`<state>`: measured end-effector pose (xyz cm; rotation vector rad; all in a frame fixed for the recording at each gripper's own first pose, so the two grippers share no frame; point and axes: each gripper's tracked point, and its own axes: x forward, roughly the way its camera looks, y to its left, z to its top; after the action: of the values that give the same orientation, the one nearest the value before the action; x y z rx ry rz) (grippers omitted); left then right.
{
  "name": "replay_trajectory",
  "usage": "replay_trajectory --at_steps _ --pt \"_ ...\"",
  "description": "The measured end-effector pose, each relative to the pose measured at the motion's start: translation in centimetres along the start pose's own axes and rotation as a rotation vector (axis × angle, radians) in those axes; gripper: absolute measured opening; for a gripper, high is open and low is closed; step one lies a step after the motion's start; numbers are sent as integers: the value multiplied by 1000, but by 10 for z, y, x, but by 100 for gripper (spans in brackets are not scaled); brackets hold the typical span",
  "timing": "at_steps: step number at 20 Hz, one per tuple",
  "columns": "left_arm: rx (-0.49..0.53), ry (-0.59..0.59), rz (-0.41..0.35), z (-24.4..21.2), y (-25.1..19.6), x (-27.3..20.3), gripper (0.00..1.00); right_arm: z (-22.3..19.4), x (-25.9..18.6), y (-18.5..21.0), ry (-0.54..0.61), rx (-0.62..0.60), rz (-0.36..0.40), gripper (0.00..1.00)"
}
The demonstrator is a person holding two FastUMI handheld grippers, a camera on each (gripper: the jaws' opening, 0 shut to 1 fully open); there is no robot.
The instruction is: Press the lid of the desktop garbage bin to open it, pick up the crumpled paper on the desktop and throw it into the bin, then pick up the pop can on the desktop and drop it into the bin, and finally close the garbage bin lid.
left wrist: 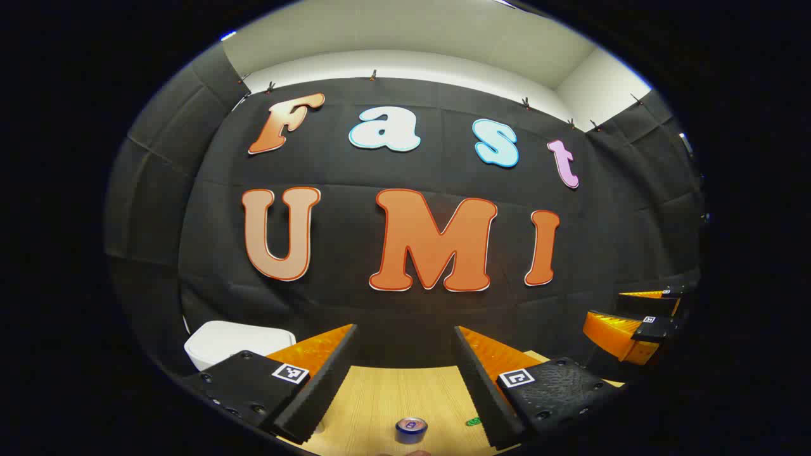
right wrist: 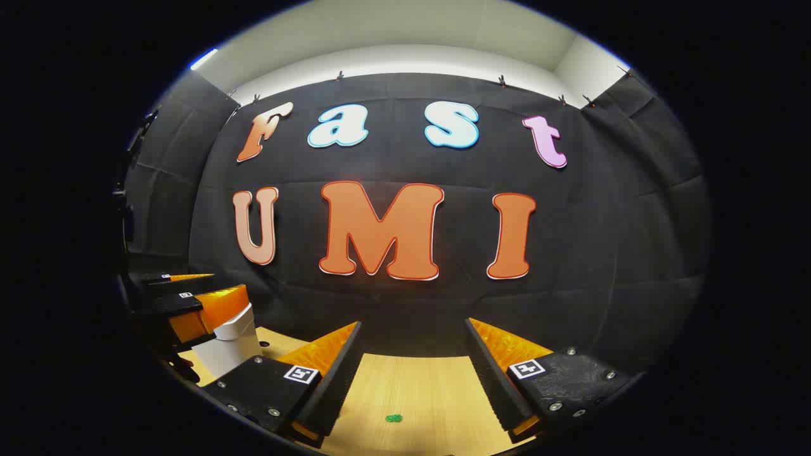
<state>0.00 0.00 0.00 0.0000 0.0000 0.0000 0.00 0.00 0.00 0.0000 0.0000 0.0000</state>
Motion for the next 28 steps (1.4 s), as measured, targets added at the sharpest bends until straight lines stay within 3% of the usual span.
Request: replay_trajectory --at_steps 2,5,8,15,28 --pt "36 -32 2 12 8 2 90 2 2 -1 -1 1 -15 93" --pt "1 -28 -18 9 -9 -8 93 -4 3 2 11 -2 -20 93" --pt "-37 -1 3 -1 -12 -10 93 -9 0 6 21 -3 -9 93" --pt "-23 -23 65 5 1 -22 90 -10 -1 15 13 -19 14 93" --pt "-7 0 71 3 4 -28 92 -13 -1 29 25 -11 42 93"
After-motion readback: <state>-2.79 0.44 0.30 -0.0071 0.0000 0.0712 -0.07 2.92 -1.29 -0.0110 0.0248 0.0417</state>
